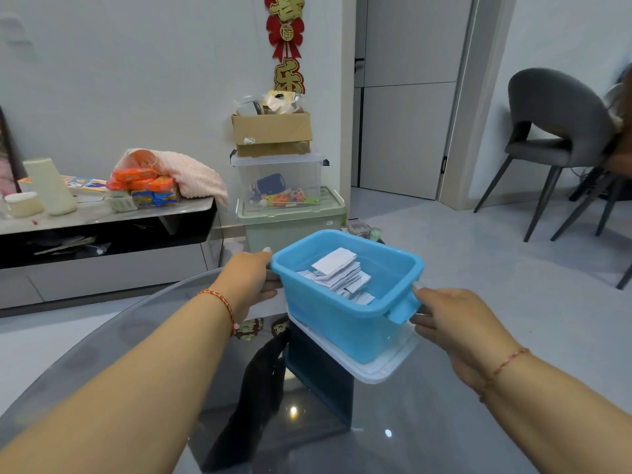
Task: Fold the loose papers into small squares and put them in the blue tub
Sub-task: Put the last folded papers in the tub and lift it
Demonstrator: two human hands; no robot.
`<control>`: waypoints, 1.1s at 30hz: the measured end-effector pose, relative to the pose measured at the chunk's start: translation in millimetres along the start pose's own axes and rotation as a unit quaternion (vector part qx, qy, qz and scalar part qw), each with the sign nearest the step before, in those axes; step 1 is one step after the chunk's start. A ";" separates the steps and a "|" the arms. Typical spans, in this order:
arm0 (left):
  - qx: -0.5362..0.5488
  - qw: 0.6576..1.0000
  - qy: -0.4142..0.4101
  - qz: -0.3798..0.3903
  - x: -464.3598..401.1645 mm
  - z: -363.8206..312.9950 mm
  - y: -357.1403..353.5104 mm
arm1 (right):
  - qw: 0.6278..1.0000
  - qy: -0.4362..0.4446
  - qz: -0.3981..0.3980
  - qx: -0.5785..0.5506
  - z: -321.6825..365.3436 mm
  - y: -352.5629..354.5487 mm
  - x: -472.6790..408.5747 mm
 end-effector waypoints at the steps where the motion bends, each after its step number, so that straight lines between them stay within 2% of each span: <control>1: 0.009 1.000 0.001 -0.001 2.0 1.1 -0.3 | 1.000 -0.006 0.003 -0.023 1.0 -0.5 0.5; 7: 0.024 1.000 -0.006 -0.016 9.9 4.8 1.6 | 0.996 -0.019 0.007 -0.090 4.4 -7.8 7.6; 16: 0.057 0.996 -0.024 -0.070 36.7 0.2 19.5 | 0.997 -0.009 0.039 -0.060 34.0 -15.6 11.6; 24: 0.072 0.982 -0.050 -0.170 109.4 0.3 66.8 | 0.992 -0.008 0.122 -0.040 50.7 -53.5 32.6; 33: 0.069 0.965 -0.040 -0.250 187.0 46.2 102.7 | 0.977 -0.030 0.210 -0.020 27.1 -101.5 53.8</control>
Point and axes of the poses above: each hand's wrist, its own x-axis away from the middle knuckle, its own y-axis out of the back of the hand, z = x × y, the point moved 1 cm from there along -x, towards the middle knuckle, and after that the axes turned 4 degrees about z, right-handed, at the moved point
